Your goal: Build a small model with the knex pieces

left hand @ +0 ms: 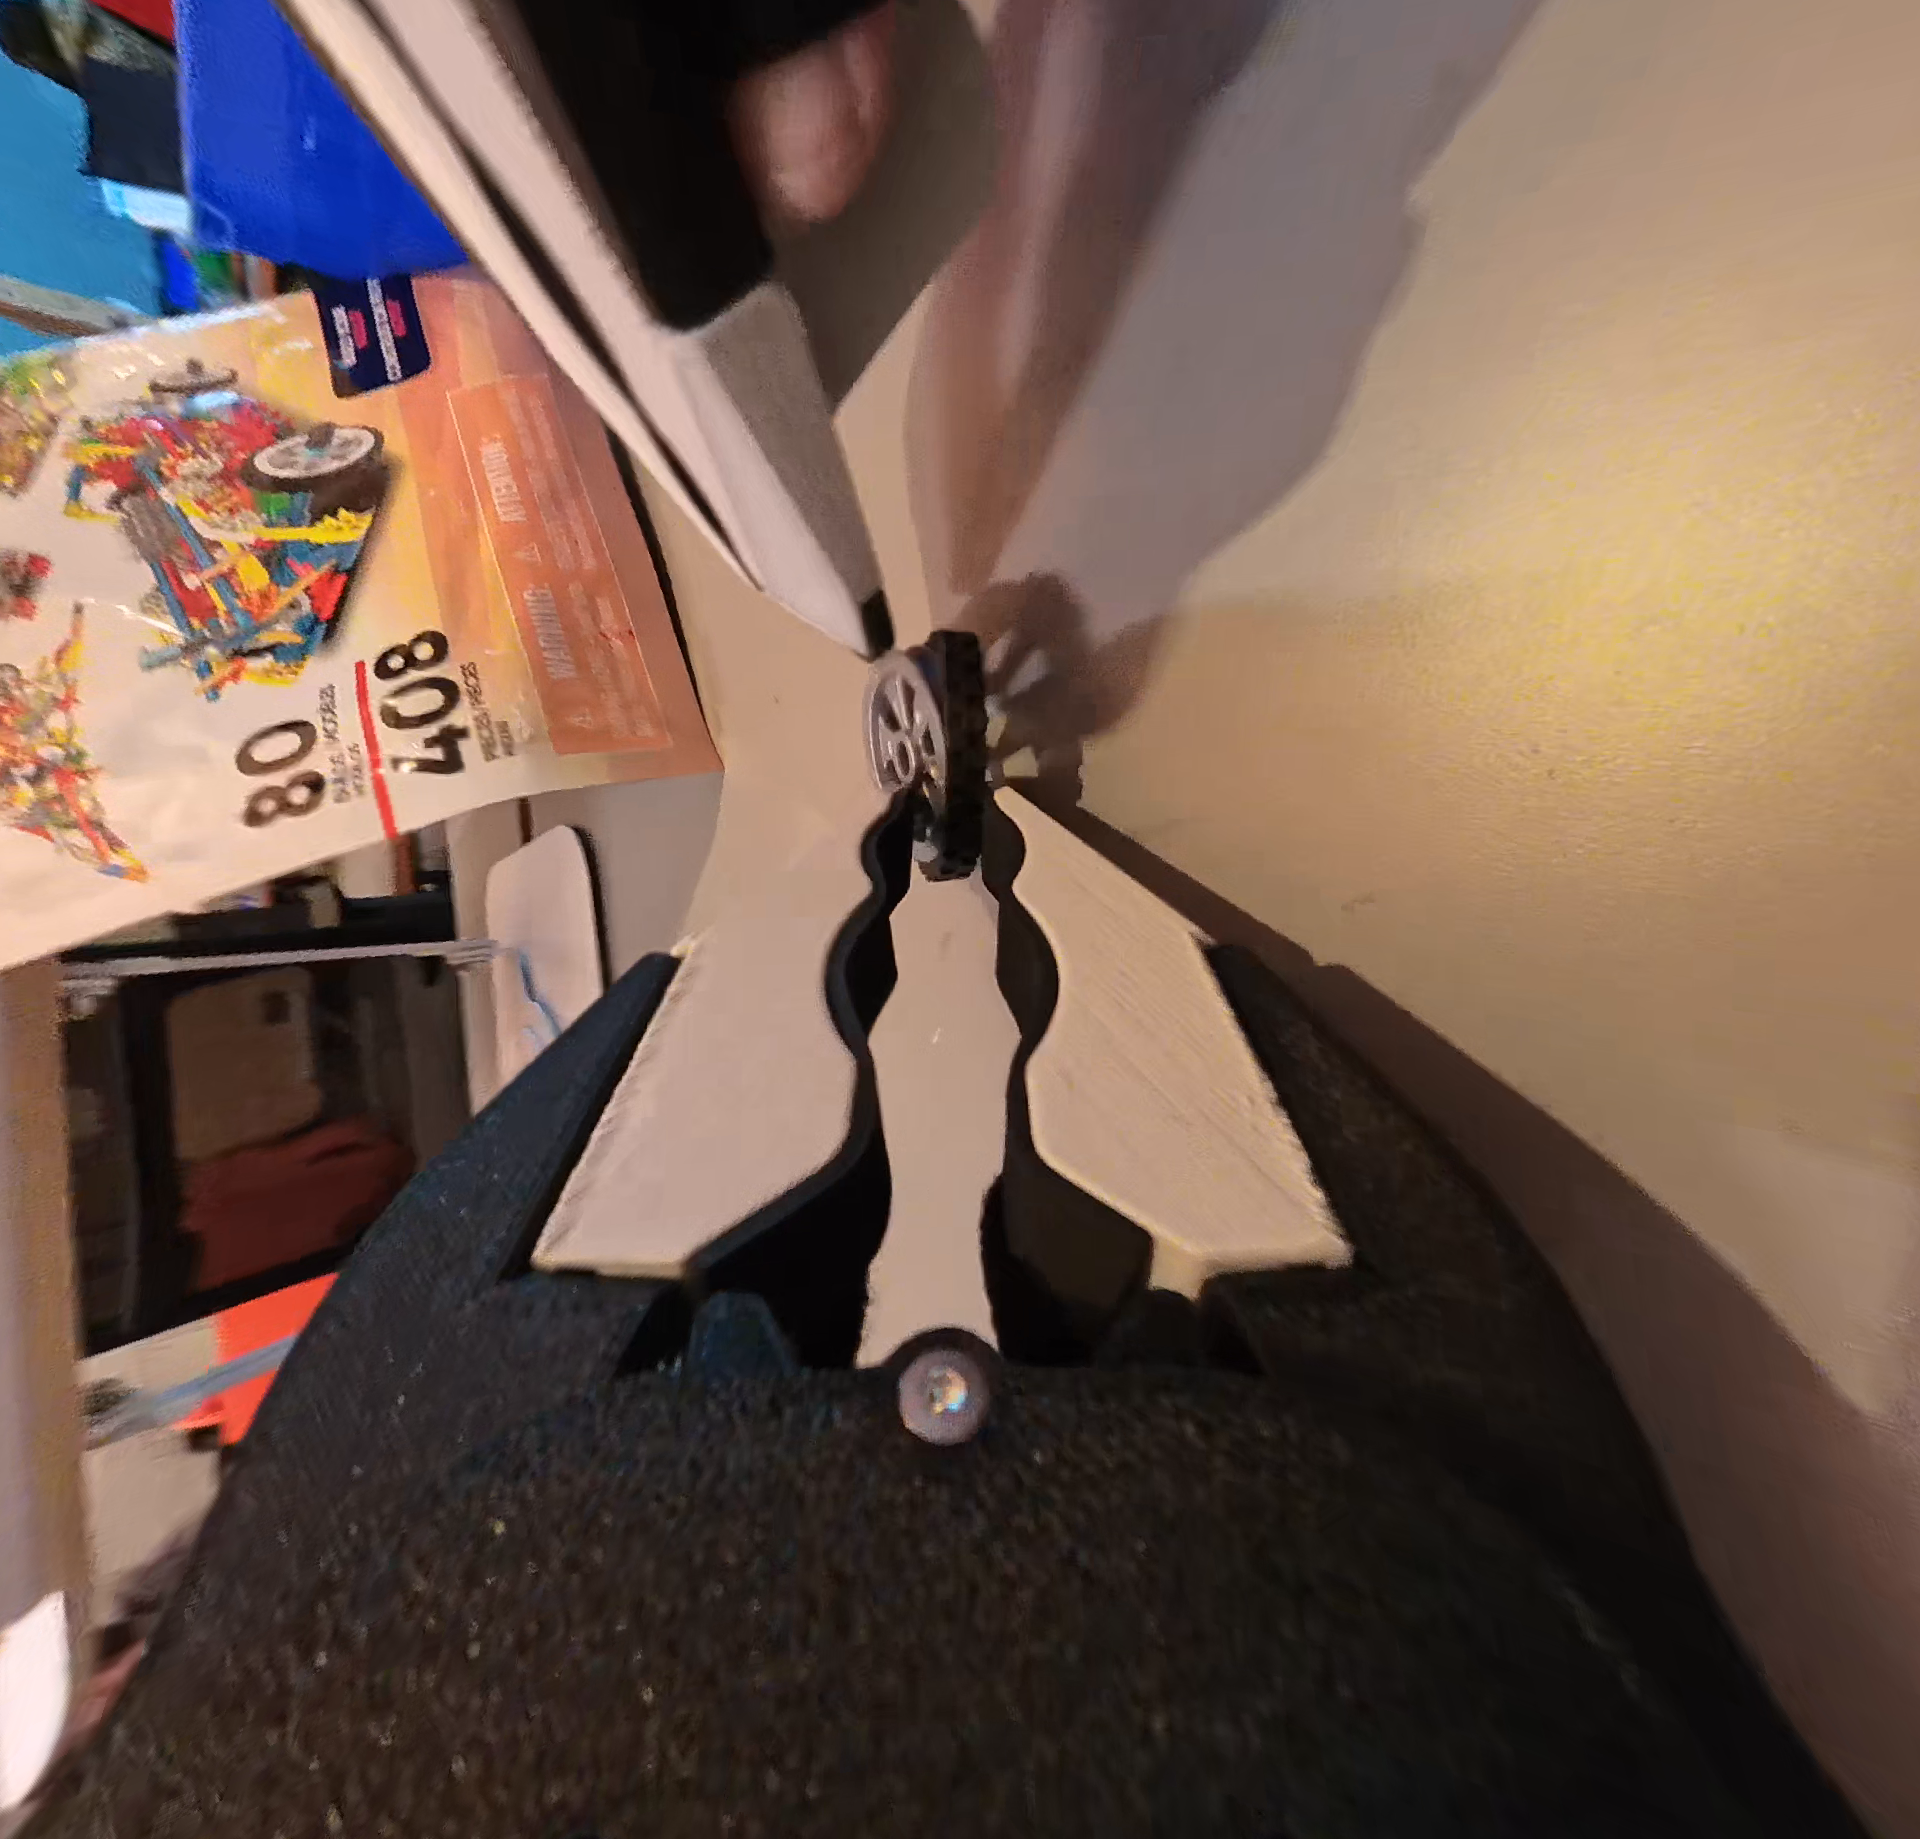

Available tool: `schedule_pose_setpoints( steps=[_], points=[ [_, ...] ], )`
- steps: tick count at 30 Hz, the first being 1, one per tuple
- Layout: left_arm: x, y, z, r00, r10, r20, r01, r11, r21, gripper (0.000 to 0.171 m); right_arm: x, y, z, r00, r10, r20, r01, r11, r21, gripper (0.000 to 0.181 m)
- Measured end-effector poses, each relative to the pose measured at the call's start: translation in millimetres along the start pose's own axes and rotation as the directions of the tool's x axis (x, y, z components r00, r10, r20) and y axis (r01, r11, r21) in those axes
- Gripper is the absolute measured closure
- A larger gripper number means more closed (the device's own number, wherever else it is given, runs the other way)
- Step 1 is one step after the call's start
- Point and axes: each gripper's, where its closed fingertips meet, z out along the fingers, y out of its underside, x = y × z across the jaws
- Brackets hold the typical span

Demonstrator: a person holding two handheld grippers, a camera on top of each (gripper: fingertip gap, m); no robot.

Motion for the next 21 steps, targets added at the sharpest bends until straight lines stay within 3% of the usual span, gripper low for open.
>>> schedule_pose_setpoints(
  steps=[10,15,21],
  points=[
    [2,-1,-1,0.993,0.107,0.047,-0.106,0.994,-0.017,0.163,-9,-4,10,0.987,-0.157,-0.033,0.153,0.983,-0.105,0.181],
    [2,-1,-1,0.988,0.137,0.065,-0.135,0.991,-0.025,0.163,3,-16,0,0.981,-0.147,-0.124,0.139,0.988,-0.070,0.181],
    [3,-1,-1,0.979,0.184,0.083,-0.180,0.983,-0.048,0.164,-1,-2,12,0.976,-0.189,-0.111,0.169,0.971,-0.169,0.181]
  ],
)
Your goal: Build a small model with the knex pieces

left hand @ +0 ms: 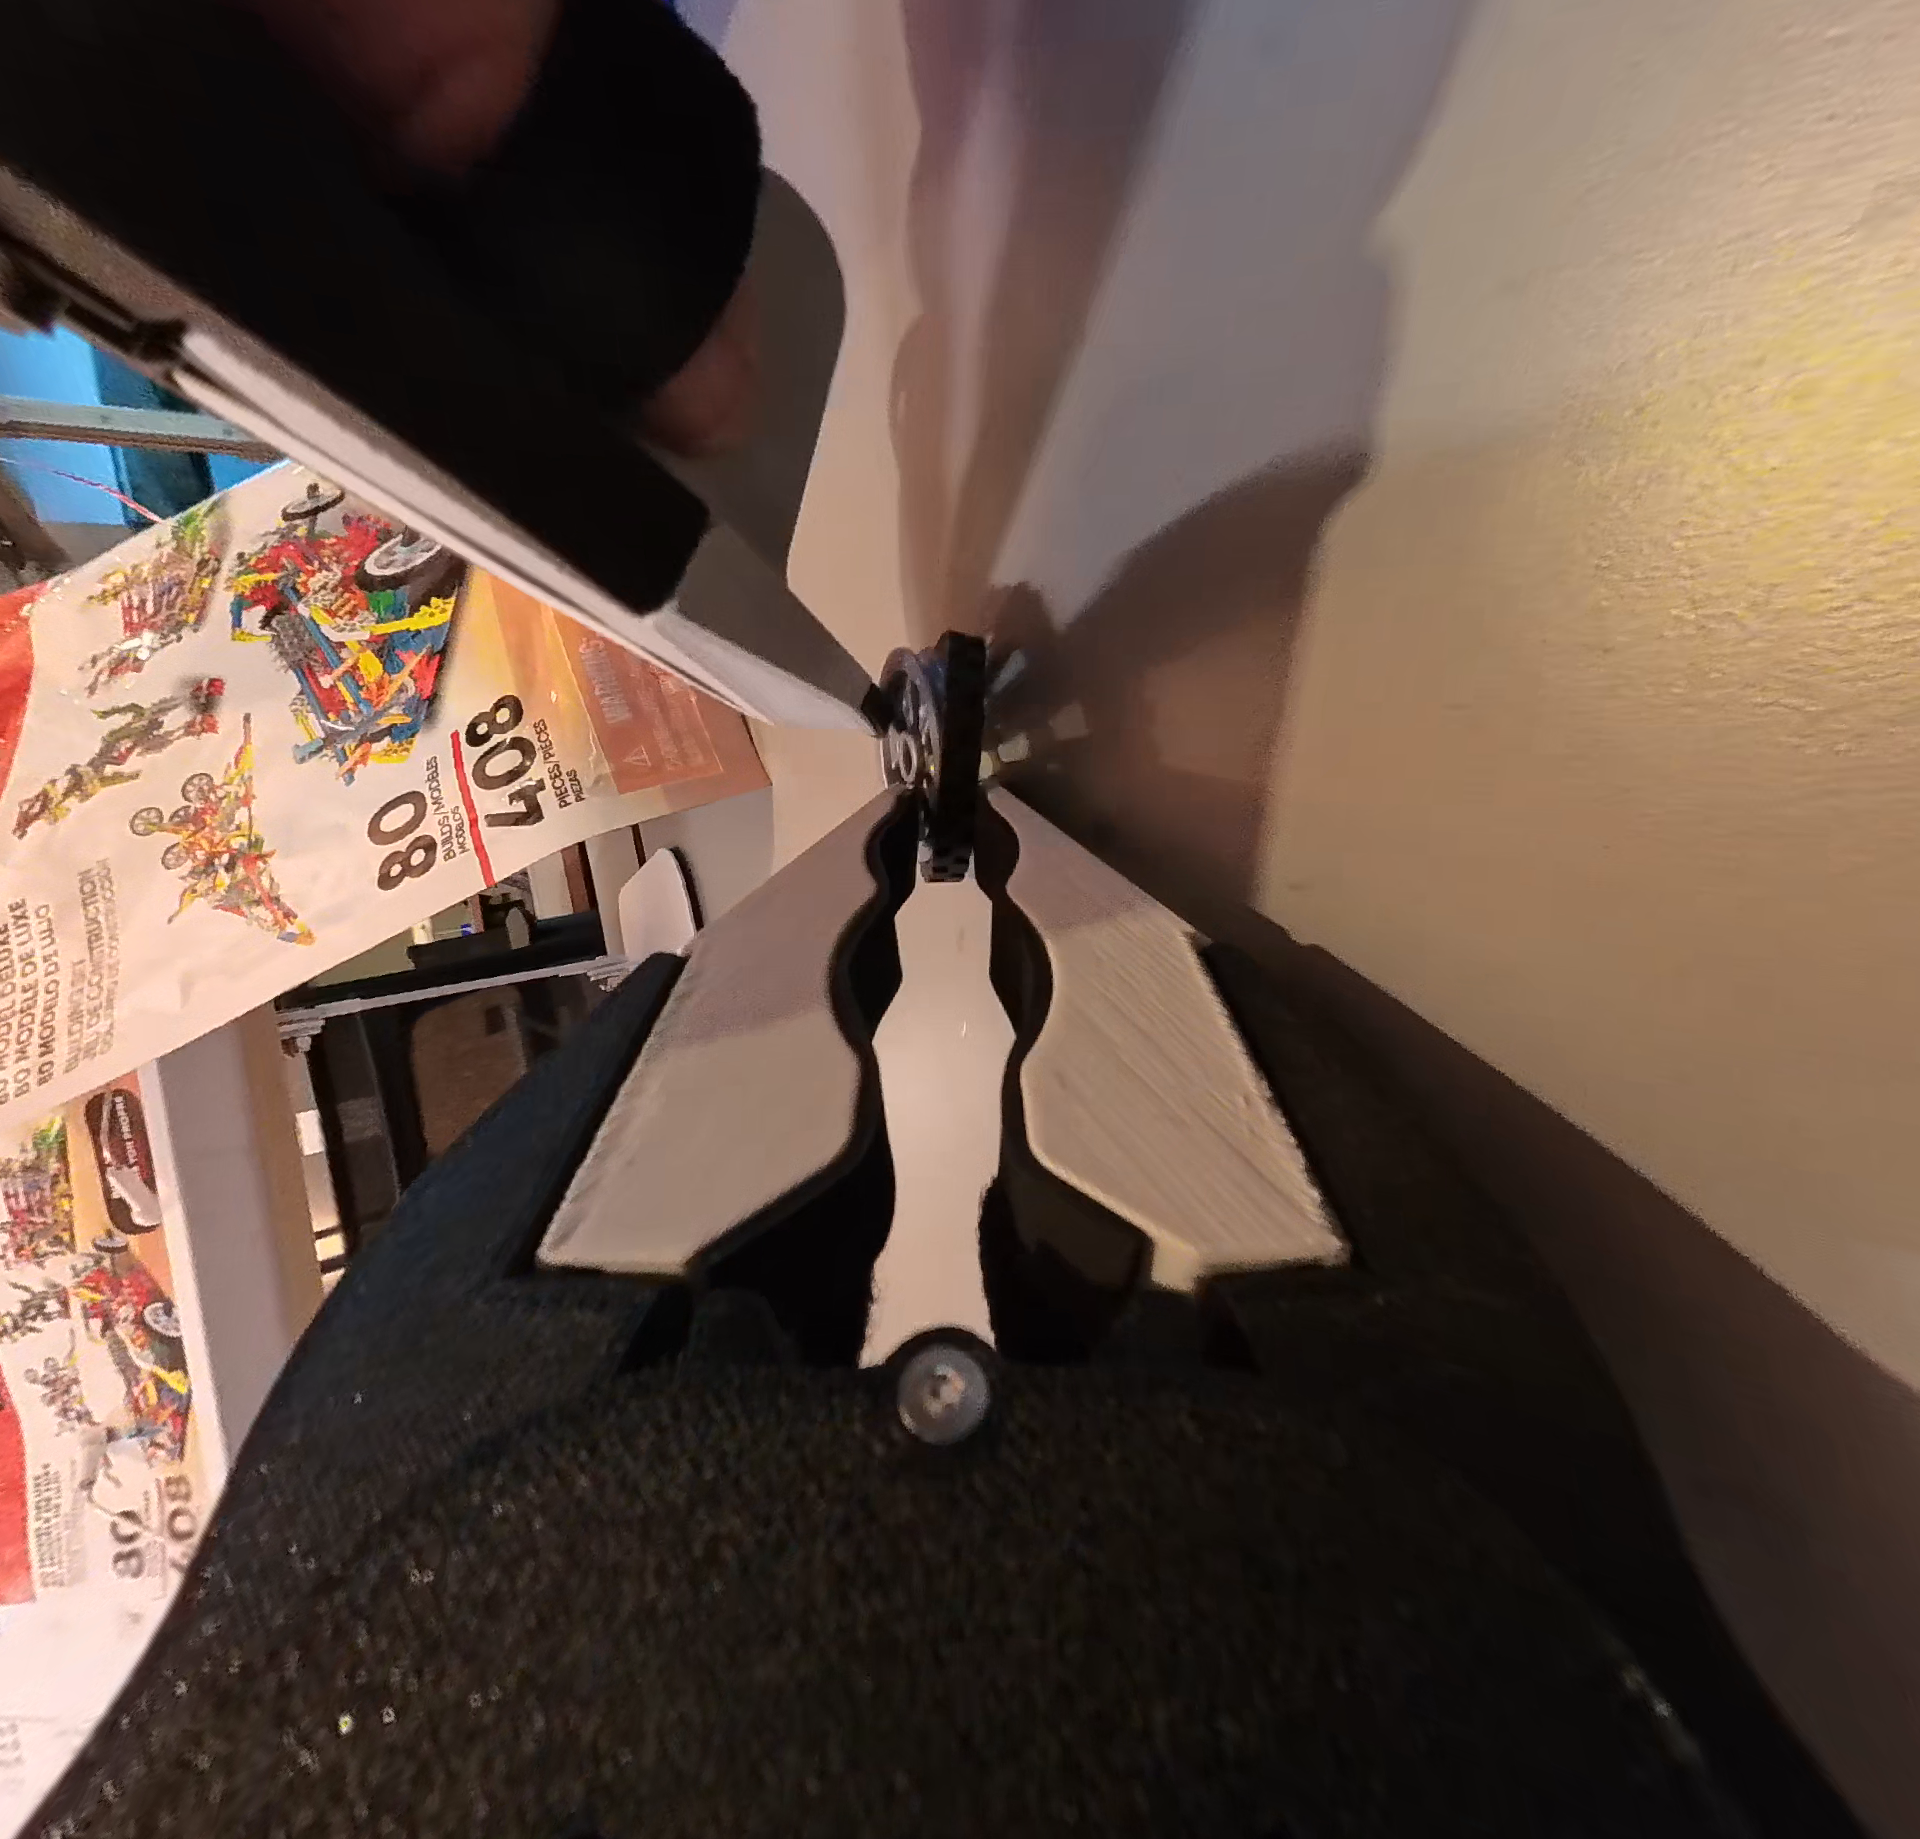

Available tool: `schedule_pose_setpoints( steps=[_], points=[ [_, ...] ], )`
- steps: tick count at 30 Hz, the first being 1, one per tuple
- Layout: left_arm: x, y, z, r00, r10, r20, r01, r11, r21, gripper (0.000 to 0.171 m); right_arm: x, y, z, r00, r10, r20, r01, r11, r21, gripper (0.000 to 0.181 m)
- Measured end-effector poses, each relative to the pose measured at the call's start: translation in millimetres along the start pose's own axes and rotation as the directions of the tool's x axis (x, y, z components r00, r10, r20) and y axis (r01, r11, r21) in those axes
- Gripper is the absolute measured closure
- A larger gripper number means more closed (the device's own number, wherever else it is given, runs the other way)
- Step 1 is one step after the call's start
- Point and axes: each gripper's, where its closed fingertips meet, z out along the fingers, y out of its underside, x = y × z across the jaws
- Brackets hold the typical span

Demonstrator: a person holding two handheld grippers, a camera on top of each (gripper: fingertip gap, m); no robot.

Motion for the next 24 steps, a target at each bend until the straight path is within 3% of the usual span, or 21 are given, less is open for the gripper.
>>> schedule_pose_setpoints(
  steps=[11,15,19,24],
  points=[
    [1,0,-1,1.000,0.021,0.008,-0.021,1.000,-0.022,0.164,-2,-1,2,0.999,-0.036,-0.040,0.034,0.998,-0.057,0.181],
    [0,1,-1,1.000,-0.005,-0.005,0.005,1.000,-0.025,0.162,-1,-1,2,0.999,-0.006,-0.033,0.005,1.000,-0.012,0.181],
    [8,1,-16,0.982,-0.118,-0.148,0.118,0.993,-0.007,0.157,-3,0,0,0.999,0.015,-0.036,-0.014,1.000,0.024,0.181],
    [13,2,-34,0.920,-0.260,-0.292,0.274,0.962,0.008,0.134,-9,-2,-2,0.999,0.035,-0.005,-0.034,0.998,0.045,0.181]
  ],
)
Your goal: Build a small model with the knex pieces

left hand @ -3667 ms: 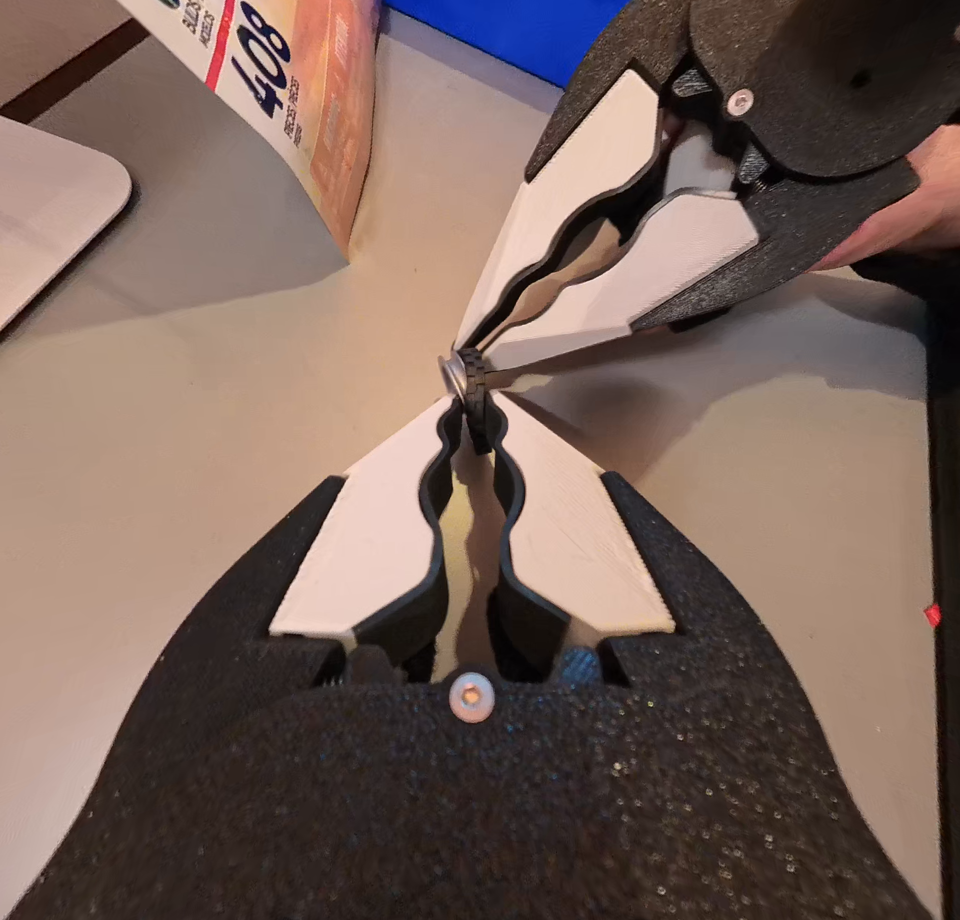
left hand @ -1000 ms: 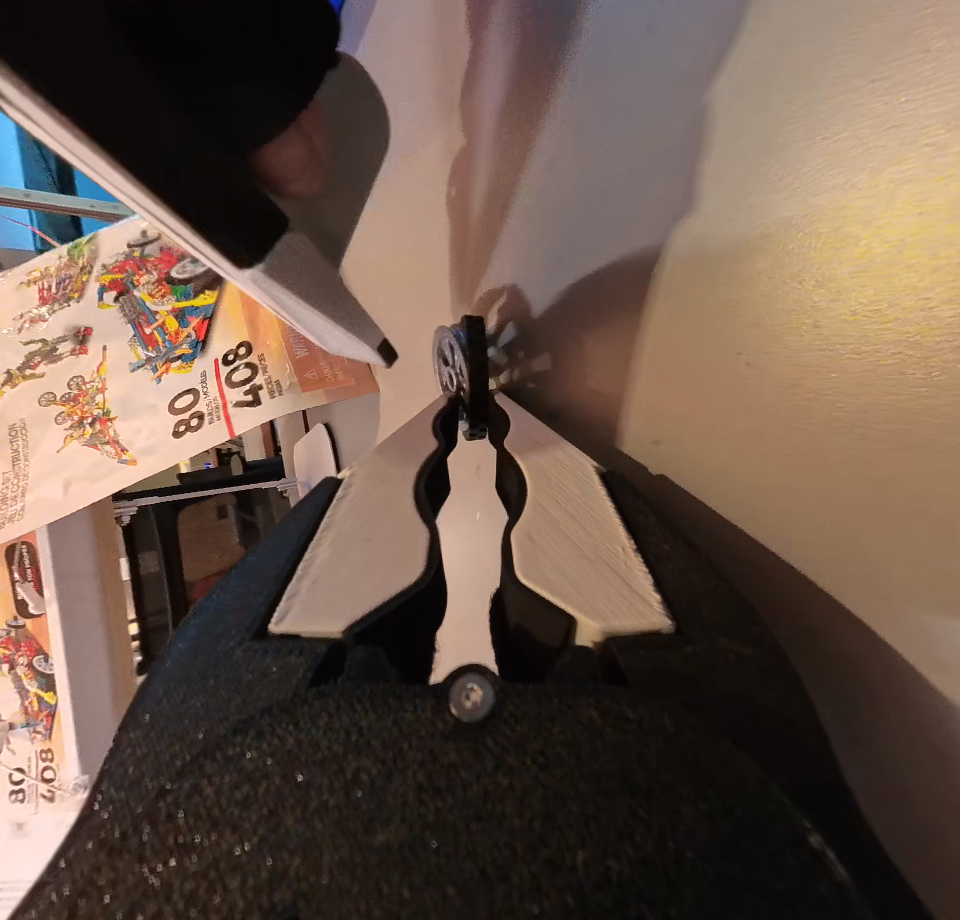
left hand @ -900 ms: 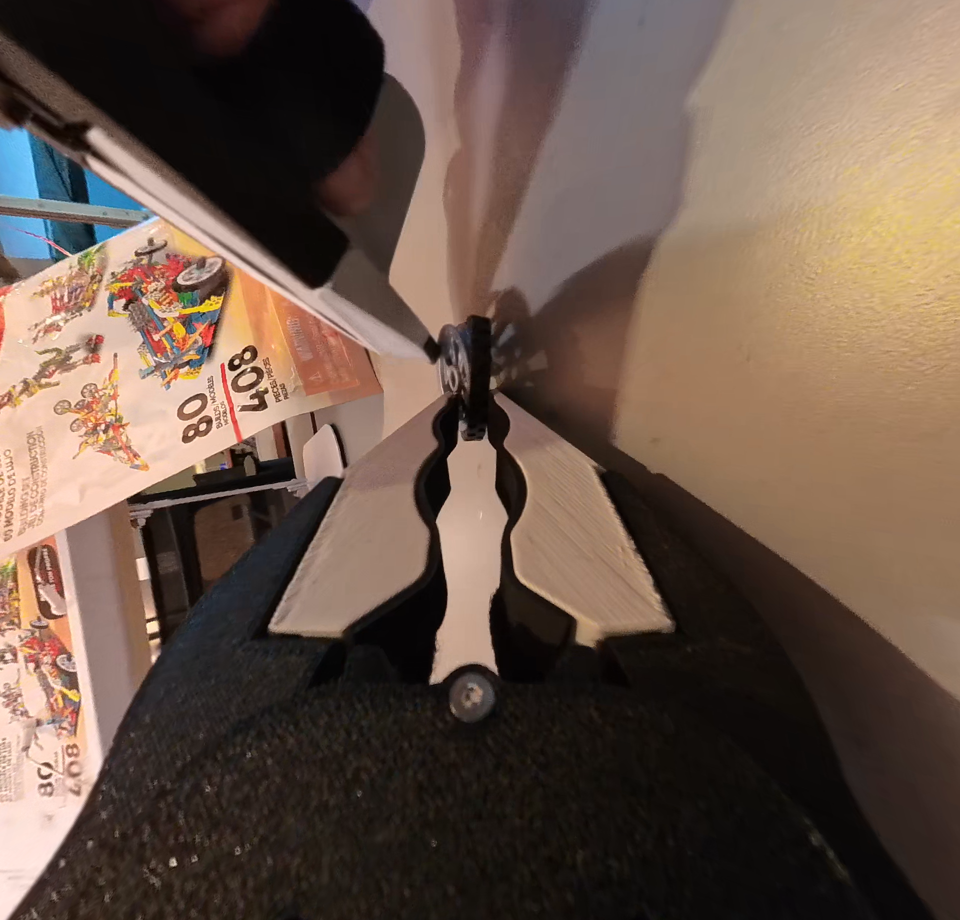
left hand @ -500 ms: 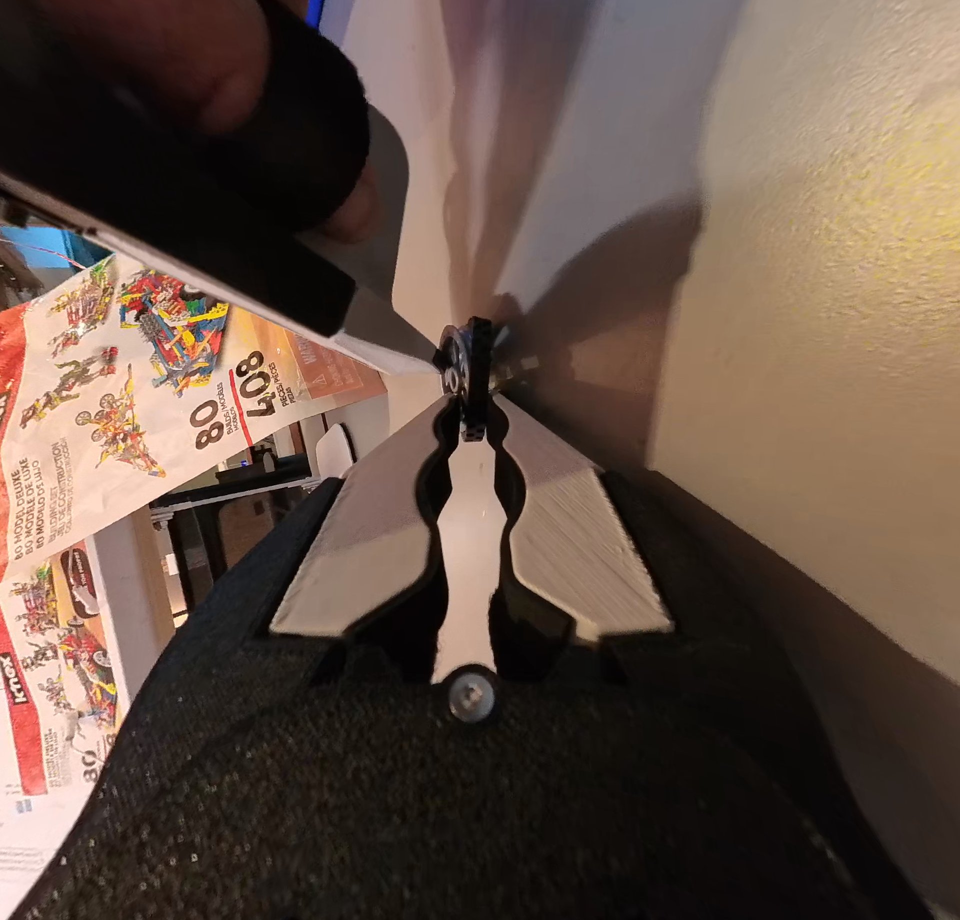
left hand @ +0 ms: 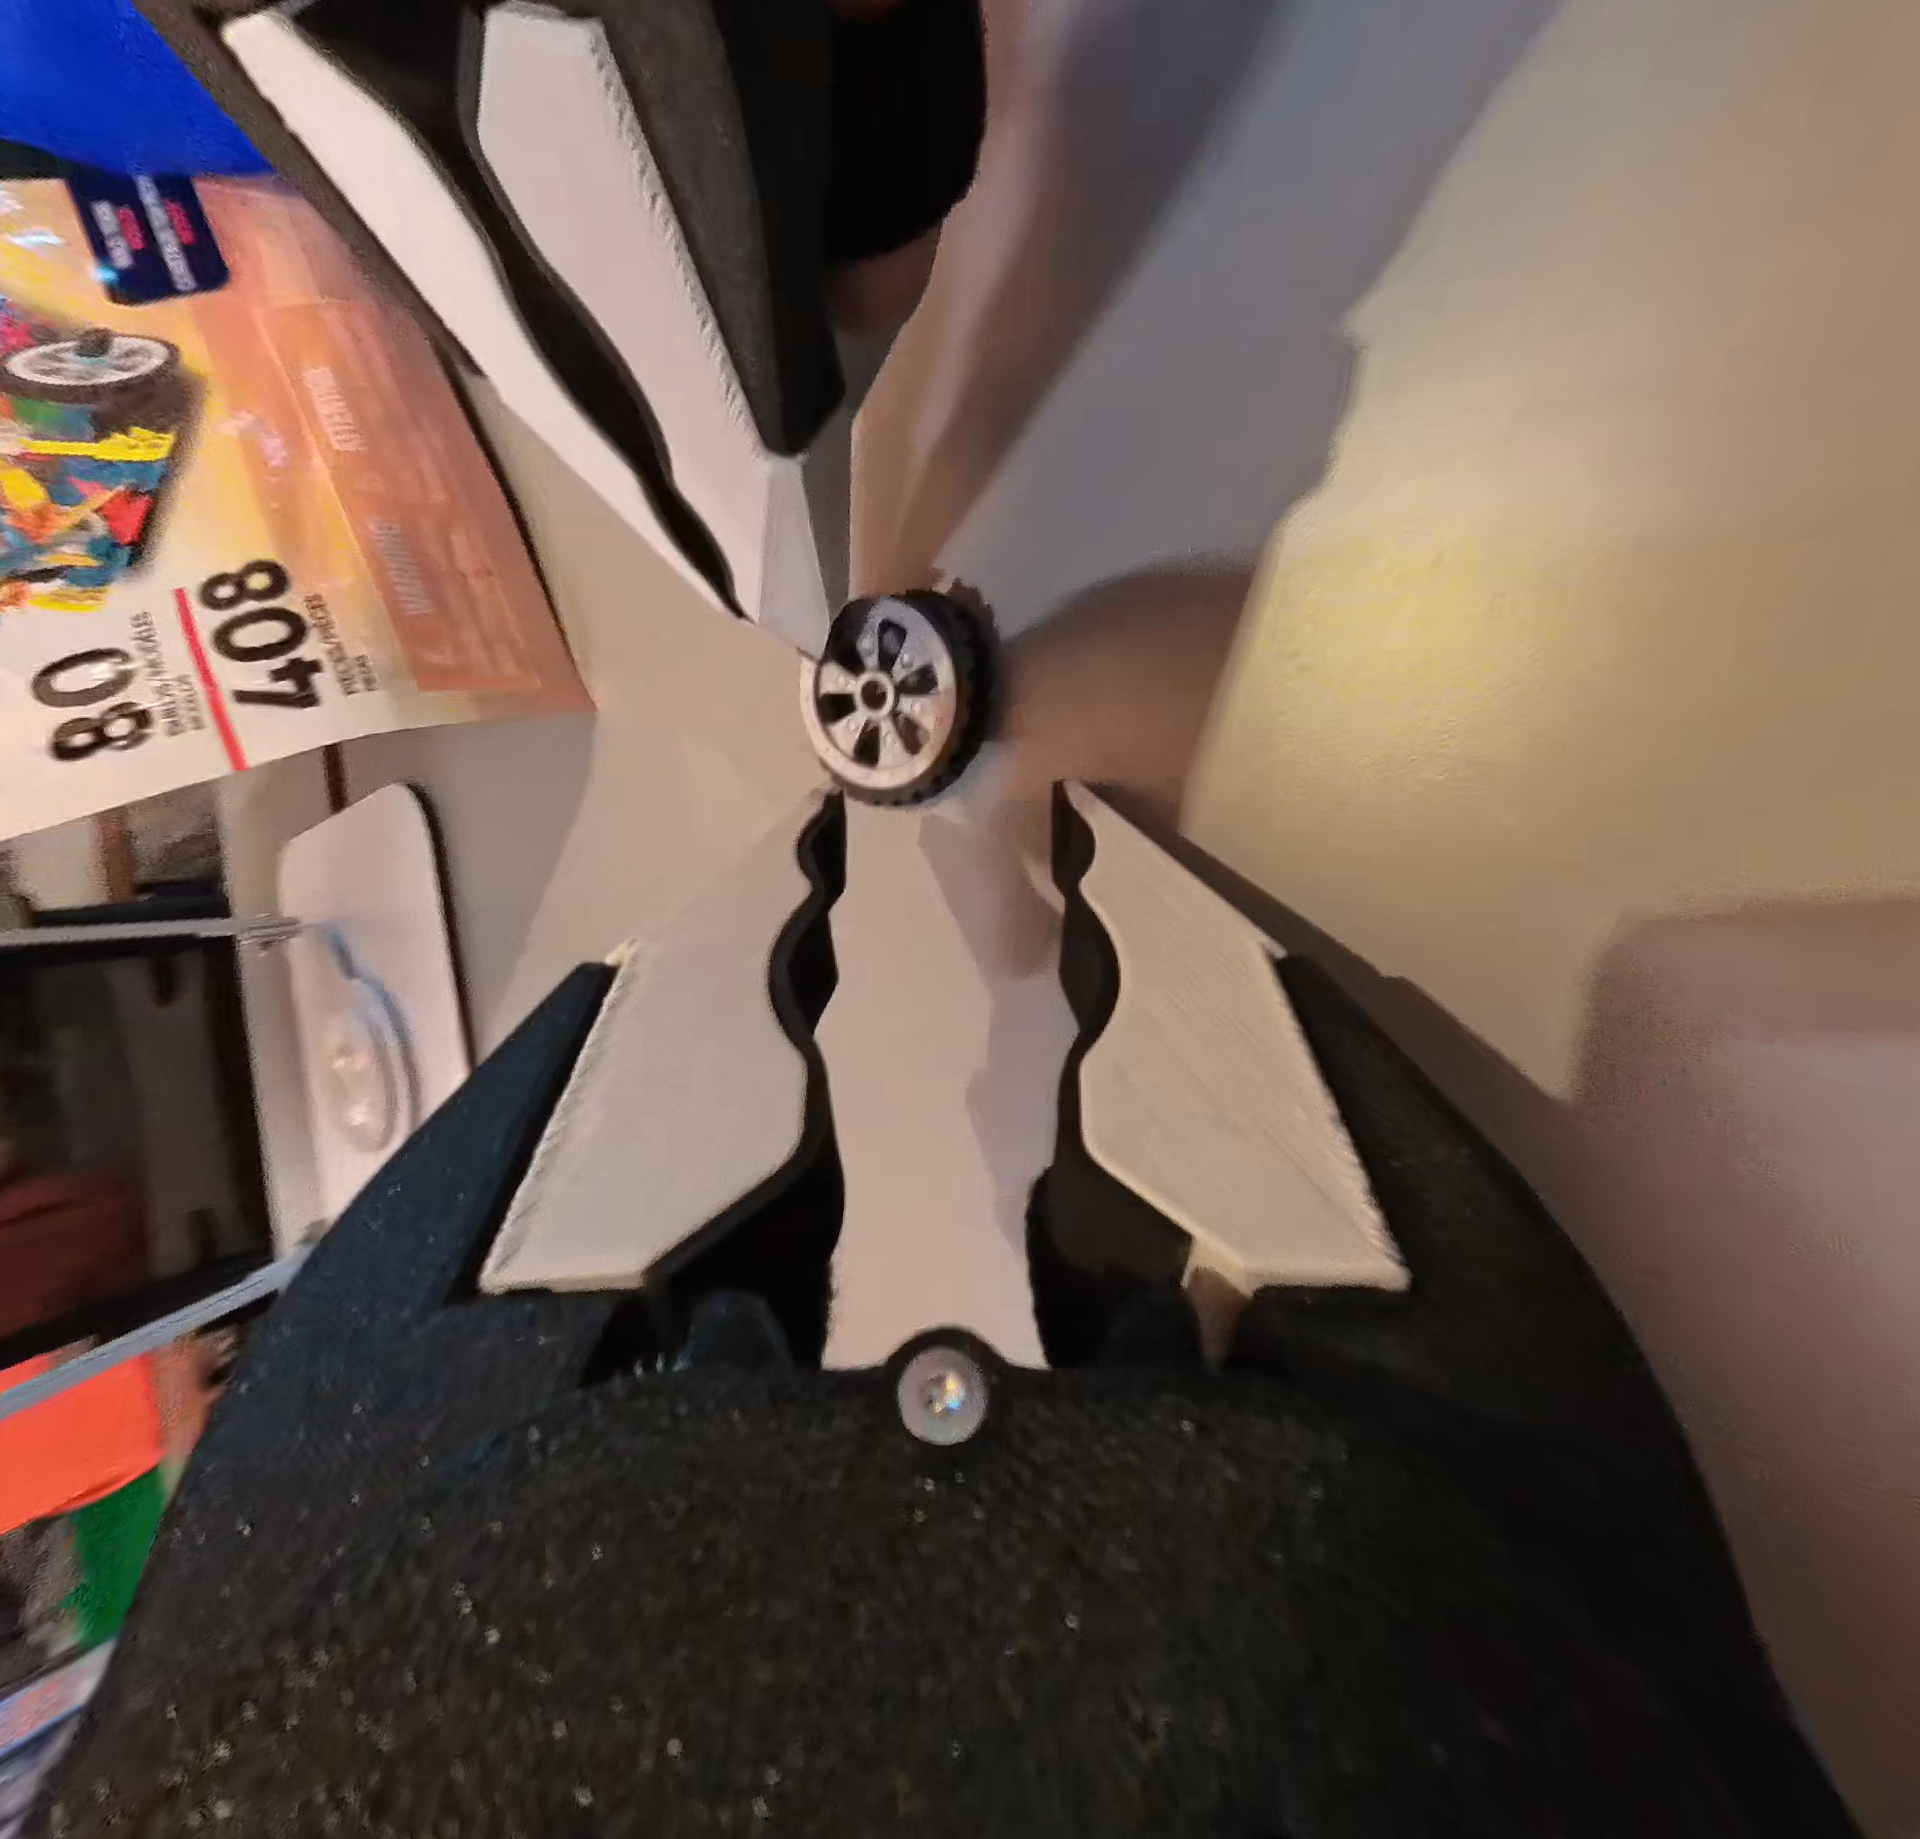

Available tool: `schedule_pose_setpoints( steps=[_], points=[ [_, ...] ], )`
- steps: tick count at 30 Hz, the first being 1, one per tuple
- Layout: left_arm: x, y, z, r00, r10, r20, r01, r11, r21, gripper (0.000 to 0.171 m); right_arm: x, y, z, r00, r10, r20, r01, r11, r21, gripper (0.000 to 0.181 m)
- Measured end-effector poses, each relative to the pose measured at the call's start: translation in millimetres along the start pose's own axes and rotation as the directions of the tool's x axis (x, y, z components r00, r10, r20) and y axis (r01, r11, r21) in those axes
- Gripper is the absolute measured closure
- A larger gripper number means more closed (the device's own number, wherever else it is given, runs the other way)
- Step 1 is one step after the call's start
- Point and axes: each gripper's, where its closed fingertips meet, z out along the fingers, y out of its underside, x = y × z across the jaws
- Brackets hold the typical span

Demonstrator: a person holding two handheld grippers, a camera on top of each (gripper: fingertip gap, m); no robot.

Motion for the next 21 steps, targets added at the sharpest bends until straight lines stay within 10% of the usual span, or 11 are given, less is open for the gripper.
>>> schedule_pose_setpoints(
  steps=[21],
  points=[
    [6,-10,15,0.948,-0.257,-0.189,0.276,0.958,0.080,0.161,-1,-1,2,1.000,-0.012,0.012,0.013,1.000,-0.013,0.181]
  ],
)
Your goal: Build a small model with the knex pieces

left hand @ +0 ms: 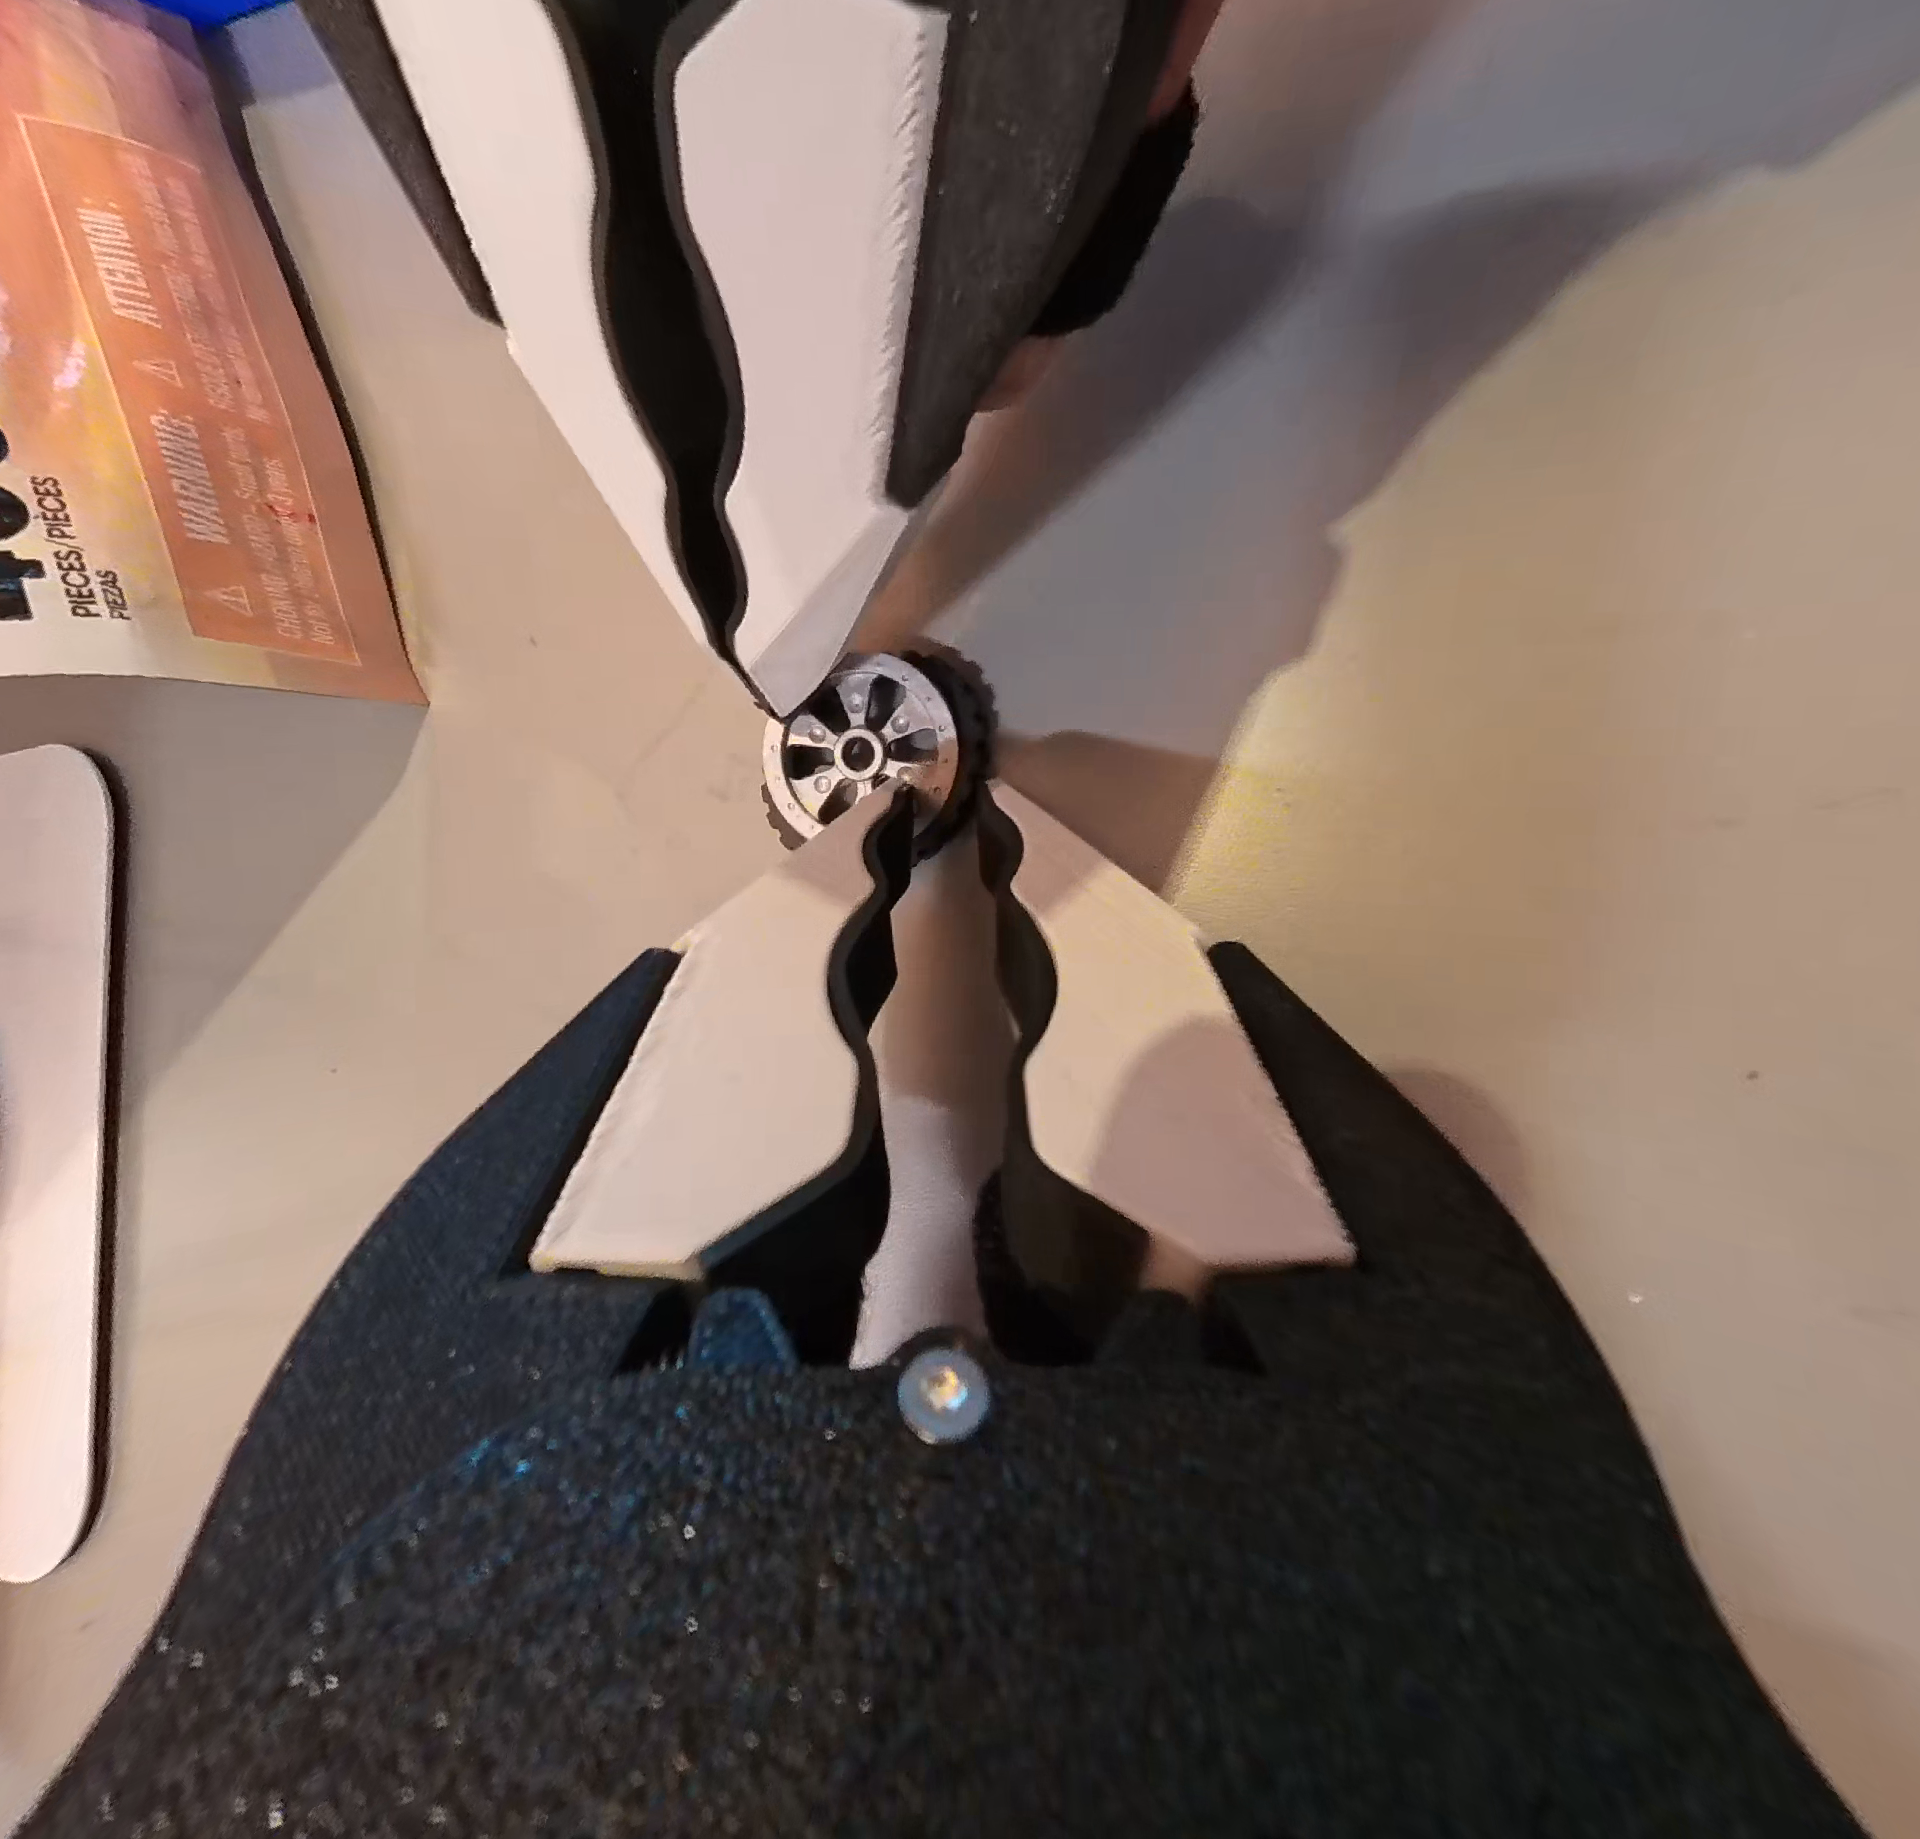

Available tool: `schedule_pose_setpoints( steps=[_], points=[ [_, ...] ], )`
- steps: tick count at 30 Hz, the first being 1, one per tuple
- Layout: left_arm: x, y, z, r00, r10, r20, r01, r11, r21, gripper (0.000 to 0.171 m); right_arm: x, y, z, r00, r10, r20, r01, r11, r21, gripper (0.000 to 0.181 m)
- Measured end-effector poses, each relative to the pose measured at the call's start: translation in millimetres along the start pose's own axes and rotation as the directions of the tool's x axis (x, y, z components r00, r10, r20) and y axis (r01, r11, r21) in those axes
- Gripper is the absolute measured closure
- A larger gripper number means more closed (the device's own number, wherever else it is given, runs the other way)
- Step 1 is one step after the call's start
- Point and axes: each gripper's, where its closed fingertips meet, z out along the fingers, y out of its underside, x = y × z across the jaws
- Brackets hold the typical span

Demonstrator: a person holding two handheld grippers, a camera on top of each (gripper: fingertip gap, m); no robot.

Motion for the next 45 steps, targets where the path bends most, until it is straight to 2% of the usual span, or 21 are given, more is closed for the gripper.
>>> schedule_pose_setpoints(
  steps=[11,22,23,26,28,31,33,34,38,40,43,45],
  points=[
    [2,0,0,1.000,0.001,0.000,-0.001,1.000,-0.012,0.162,-2,-2,3,0.999,-0.038,0.003,0.038,0.998,-0.051,0.181],
    [3,0,-2,0.999,0.027,0.031,-0.027,0.999,-0.017,0.162,-4,-9,8,1.000,-0.027,0.011,0.028,1.000,-0.010,0.181],
    [2,1,-5,1.000,-0.003,0.002,0.003,1.000,-0.015,0.160,-3,-9,8,1.000,-0.031,-0.001,0.031,1.000,0.001,0.181],
    [-20,-4,-21,0.983,-0.181,-0.019,0.182,0.980,0.076,0.134,-3,-9,5,1.000,0.006,0.009,-0.006,0.999,0.048,0.181],
    [-27,1,-20,0.972,-0.236,-0.014,0.236,0.969,0.070,0.118,-3,-8,4,0.999,0.026,0.030,-0.027,0.998,0.061,0.181],
    [-14,9,-2,0.953,-0.290,-0.087,0.292,0.957,0.005,0.118,-1,-9,1,0.996,0.075,0.051,-0.079,0.993,0.085,0.181],
    [-12,3,2,0.931,-0.340,-0.130,0.347,0.937,0.032,0.127,2,-6,-2,0.994,0.098,0.056,-0.103,0.991,0.089,0.180],
    [-14,3,3,0.933,-0.339,-0.121,0.345,0.938,0.034,0.131,1,-3,-2,0.990,0.120,0.079,-0.127,0.988,0.084,0.180],
    [-14,3,4,0.939,-0.325,-0.111,0.333,0.941,0.058,0.132,-2,-2,-2,0.976,0.166,0.141,-0.181,0.978,0.100,0.176],
    [-14,3,3,0.953,-0.293,-0.077,0.298,0.953,0.064,0.132,2,0,-3,0.975,0.180,0.129,-0.194,0.976,0.100,0.174],
    [-14,1,1,0.988,-0.147,0.046,0.144,0.987,0.076,0.133,2,3,-1,0.971,0.196,0.139,-0.209,0.974,0.088,0.164],
    [-15,-1,-1,0.990,-0.038,0.135,0.028,0.997,0.078,0.133,-2,1,-3,0.960,0.210,0.185,-0.233,0.966,0.109,0.167]
  ],
)
